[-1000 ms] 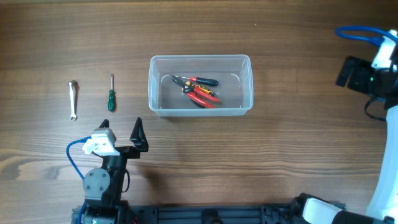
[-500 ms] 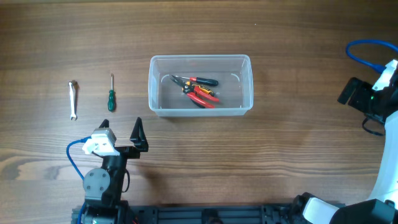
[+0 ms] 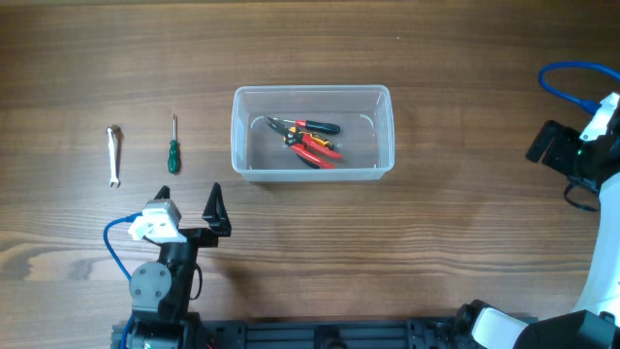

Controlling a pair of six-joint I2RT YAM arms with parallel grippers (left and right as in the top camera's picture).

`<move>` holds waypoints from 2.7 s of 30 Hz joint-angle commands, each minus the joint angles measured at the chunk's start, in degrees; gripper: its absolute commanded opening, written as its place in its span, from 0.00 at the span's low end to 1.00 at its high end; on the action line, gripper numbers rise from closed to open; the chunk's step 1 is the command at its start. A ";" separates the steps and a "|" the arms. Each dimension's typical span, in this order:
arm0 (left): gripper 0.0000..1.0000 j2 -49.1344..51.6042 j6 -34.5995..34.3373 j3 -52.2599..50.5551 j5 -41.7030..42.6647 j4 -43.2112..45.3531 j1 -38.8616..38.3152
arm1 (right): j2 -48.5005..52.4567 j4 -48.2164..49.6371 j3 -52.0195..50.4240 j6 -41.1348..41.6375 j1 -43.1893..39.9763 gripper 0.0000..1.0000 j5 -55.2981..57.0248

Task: Pack container
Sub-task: 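Move the left gripper over the silver wrench at far left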

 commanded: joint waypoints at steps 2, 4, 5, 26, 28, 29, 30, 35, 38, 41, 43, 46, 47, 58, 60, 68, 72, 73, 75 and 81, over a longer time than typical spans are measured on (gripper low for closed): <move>1.00 -0.28 0.46 -0.28 6.12 0.04 0.31 | 0.07 0.28 -0.22 0.90 -0.11 1.00 -0.70; 1.00 -0.15 0.07 -0.28 7.43 0.28 0.31 | 0.04 0.28 -0.22 0.92 -0.11 1.00 -0.70; 1.00 -0.04 -1.79 -0.24 7.39 0.17 0.31 | 0.07 0.28 -0.22 0.92 -0.11 1.00 -0.70; 1.00 21.14 1.66 20.52 14.88 -20.33 0.33 | 0.04 0.28 -0.22 0.90 -0.11 1.00 -0.70; 1.00 23.10 2.08 22.23 14.73 -20.00 0.33 | 0.07 0.28 -0.22 0.90 -0.11 1.00 -0.70; 1.00 24.35 2.03 23.89 13.79 -20.48 0.39 | 0.04 0.28 -0.22 0.90 -0.11 1.00 -0.70; 1.00 25.83 2.05 25.99 11.74 -21.46 0.39 | 0.07 0.28 -0.22 0.90 -0.11 1.00 -0.70; 1.00 40.57 3.72 44.89 -1.81 -35.45 2.25 | 0.04 0.28 -0.22 0.90 -0.11 1.00 -0.70; 1.00 49.86 8.44 54.36 -1.92 -41.57 3.98 | 0.07 0.28 -0.22 0.92 -0.11 1.00 -0.70; 1.00 54.93 8.46 55.30 -3.65 -41.81 4.66 | 0.04 0.28 -0.22 0.90 -0.11 1.00 -0.70; 1.00 57.88 8.39 55.82 -3.74 -41.03 5.27 | 0.04 0.28 -0.22 0.90 -0.11 1.00 -0.70; 1.00 62.79 8.22 61.90 1.77 -46.10 8.83 | 0.07 0.28 -0.22 0.90 -0.11 1.00 -0.70; 1.00 64.98 8.22 64.94 2.23 -49.75 10.99 | 0.07 0.28 -0.22 0.90 -0.11 1.00 -0.70; 1.00 78.03 8.26 77.88 2.19 -59.06 28.17 | 0.04 0.28 -0.22 0.92 -0.11 1.00 -0.70; 1.00 78.12 10.51 77.88 2.01 -58.88 28.28 | 0.04 0.28 -0.22 0.90 -0.11 1.00 -0.70; 1.00 84.54 27.30 77.90 1.57 -55.60 28.28 | 0.07 0.28 -0.22 0.90 -0.11 1.00 -0.70; 1.00 92.21 29.35 79.32 1.27 -57.13 28.28 | 0.04 0.28 -0.22 0.92 -0.11 1.00 -0.70; 1.00 94.14 29.24 80.00 0.15 -57.11 28.28 | 0.04 0.28 -0.22 0.92 -0.11 1.00 -0.70; 1.00 97.33 29.24 82.07 -2.89 -56.87 28.28 | 0.04 0.28 -0.22 0.90 -0.11 1.00 -0.70; 1.00 99.71 29.44 86.12 -8.48 -50.07 28.28 | 0.04 0.28 -0.22 0.92 -0.11 1.00 -0.70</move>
